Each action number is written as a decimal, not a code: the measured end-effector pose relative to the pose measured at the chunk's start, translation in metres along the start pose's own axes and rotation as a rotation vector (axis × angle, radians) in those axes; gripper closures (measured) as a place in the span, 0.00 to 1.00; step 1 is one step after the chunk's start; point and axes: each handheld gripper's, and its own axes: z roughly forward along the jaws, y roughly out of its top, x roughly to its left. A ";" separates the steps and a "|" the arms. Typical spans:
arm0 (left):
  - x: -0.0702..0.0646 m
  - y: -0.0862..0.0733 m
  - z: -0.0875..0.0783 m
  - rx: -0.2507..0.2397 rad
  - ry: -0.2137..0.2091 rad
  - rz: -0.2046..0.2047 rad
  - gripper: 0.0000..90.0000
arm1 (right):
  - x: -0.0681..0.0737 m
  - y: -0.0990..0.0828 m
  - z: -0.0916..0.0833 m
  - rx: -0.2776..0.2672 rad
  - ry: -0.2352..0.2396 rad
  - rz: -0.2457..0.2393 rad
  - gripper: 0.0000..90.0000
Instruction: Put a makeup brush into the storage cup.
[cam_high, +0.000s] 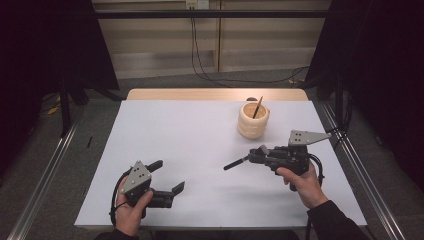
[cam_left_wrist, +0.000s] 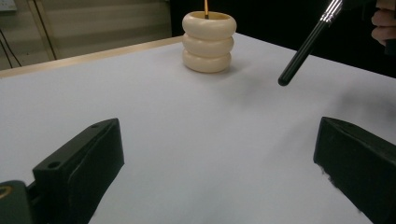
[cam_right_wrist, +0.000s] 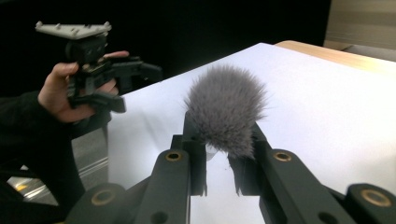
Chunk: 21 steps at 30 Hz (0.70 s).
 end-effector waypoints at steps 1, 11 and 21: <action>0.000 0.000 -0.001 -0.004 0.014 0.001 0.02 | -0.003 0.001 -0.002 -0.001 -0.012 0.002 0.86; 0.000 0.000 -0.003 -0.003 0.015 0.011 0.02 | -0.011 0.017 -0.010 -0.010 -0.063 -0.004 0.86; 0.000 0.000 -0.003 -0.008 0.017 0.010 0.02 | -0.024 0.029 -0.015 -0.002 -0.098 0.000 0.86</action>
